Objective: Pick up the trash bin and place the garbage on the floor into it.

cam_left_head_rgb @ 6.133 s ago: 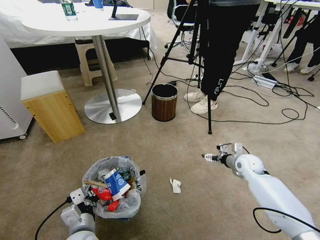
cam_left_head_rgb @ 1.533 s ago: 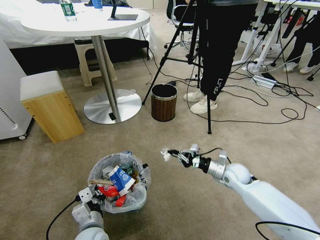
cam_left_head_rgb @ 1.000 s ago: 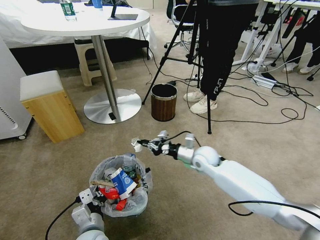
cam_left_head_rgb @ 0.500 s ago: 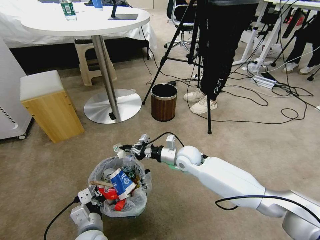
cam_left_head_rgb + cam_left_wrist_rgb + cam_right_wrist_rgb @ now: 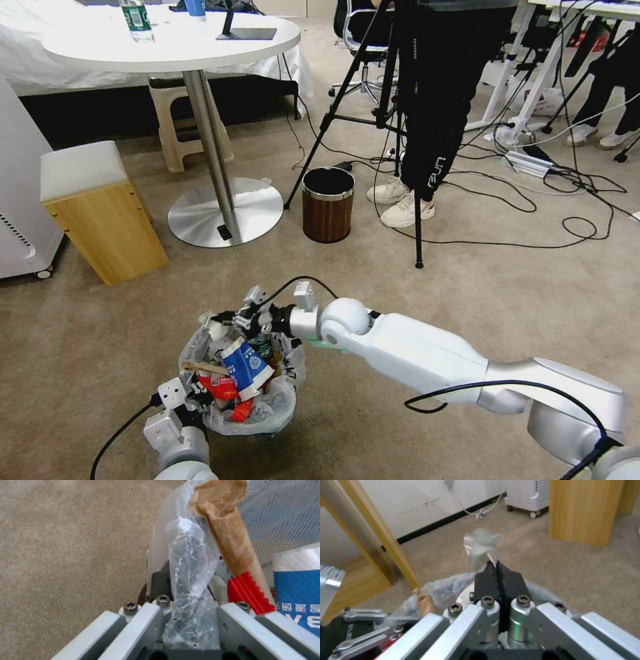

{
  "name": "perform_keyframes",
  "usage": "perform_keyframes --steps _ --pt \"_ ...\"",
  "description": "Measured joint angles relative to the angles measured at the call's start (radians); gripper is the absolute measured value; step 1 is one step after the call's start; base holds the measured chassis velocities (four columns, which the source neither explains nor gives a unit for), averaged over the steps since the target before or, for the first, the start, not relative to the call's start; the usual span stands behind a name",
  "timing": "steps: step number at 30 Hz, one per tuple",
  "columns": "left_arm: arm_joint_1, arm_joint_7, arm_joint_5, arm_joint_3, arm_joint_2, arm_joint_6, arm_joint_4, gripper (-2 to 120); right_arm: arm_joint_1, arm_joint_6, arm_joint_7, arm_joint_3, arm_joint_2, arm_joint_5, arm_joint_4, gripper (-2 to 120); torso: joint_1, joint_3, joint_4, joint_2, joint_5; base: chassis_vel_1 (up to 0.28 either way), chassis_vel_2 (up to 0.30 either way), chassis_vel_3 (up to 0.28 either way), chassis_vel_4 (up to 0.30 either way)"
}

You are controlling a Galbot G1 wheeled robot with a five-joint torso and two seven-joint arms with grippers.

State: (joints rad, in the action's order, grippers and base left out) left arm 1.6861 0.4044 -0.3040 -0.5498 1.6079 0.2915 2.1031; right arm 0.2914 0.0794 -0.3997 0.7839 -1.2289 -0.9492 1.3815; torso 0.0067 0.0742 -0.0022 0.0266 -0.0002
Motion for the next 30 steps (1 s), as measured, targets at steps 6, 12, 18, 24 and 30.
perform_keyframes --steps 6,12,18,24,30 --pt "-0.004 0.0 0.0 -0.004 0.001 0.0 0.001 1 0.029 0.005 0.003 0.018 0.021 0.011 0.022 0 0.0 0.0 0.0 0.0 0.0002 0.0 0.0 0.0 0.0" --pt "-0.002 0.0 0.002 -0.004 0.001 -0.001 0.002 1 0.062 0.001 0.004 0.021 0.054 0.03 0.023 0 0.0 0.0 -0.0001 0.0 0.0002 0.0 0.0 0.0 0.0" --pt "0.0 -0.002 0.013 -0.001 0.001 -0.006 -0.004 1 0.088 0.001 0.01 0.004 0.082 0.043 0.031 8 0.0 0.0 0.0 0.0 0.0004 0.0 0.0 0.0 0.0" --pt "-0.004 -0.003 0.022 0.004 0.0 -0.006 -0.01 1 0.088 0.001 0.003 -0.015 0.105 0.037 0.042 27 0.0 0.0 -0.0001 0.0 0.0004 0.0 0.0 0.0 0.0" --pt "-0.003 -0.003 0.026 0.006 0.0 -0.006 -0.01 1 0.095 -0.001 0.0 -0.039 0.124 0.028 0.061 53 0.0 0.0 0.0 0.0 0.0002 0.0 0.0 0.0 0.0"
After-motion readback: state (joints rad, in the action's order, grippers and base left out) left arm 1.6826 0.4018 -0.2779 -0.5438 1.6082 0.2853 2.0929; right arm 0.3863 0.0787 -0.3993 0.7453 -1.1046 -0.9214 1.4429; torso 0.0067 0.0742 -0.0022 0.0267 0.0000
